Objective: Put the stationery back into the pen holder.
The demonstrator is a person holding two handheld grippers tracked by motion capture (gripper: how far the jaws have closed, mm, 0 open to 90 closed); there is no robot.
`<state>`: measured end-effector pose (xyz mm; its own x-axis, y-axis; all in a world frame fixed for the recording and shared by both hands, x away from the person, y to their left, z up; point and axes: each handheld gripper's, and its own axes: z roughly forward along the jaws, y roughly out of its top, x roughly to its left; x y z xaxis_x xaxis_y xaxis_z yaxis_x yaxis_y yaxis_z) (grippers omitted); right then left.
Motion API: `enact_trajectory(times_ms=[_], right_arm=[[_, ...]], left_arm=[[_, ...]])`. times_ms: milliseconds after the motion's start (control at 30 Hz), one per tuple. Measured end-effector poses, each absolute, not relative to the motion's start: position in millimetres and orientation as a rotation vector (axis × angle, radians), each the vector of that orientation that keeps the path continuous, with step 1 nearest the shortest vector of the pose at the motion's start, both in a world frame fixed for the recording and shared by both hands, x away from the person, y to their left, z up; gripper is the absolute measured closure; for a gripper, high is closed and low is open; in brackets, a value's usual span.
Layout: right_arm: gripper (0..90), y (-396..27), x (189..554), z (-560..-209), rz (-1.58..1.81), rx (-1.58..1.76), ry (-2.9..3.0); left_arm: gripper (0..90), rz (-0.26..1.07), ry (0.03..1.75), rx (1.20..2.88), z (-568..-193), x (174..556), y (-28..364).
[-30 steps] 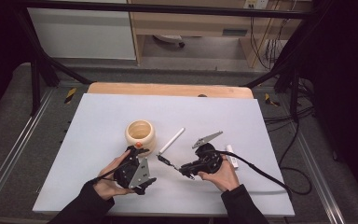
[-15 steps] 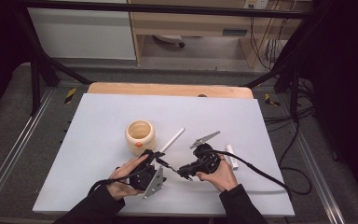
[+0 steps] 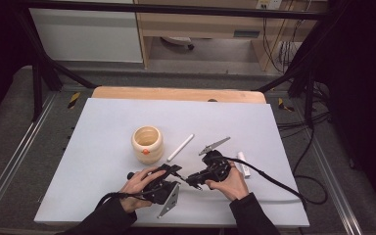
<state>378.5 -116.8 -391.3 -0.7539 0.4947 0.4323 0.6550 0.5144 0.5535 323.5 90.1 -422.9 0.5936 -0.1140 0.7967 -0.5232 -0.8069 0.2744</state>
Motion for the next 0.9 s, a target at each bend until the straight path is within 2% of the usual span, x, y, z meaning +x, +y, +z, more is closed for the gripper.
enact_trajectory(times_ms=[233, 400, 733, 900], right_arm=[[80.4, -116.9, 378.4, -391.0, -1.062, -0.986, -2.531], [80.4, -116.4, 378.5, -392.0, -1.051, -0.987, -2.53], [80.4, -117.3, 378.7, -390.8, -1.052, -0.994, -2.526], [80.3, -116.8, 378.9, -391.7, -1.046, -0.995, -2.524]], left_arm=[[59.3, 1.158, -0.611, 2.349, -424.1, 321.8, 85.7], [67.1, 1.183, -0.657, 2.319, -425.0, 320.9, 83.4], [77.4, 1.231, -0.78, 2.315, -423.9, 319.5, 82.6], [78.1, 1.238, -0.795, 2.317, -423.9, 319.3, 82.6]])
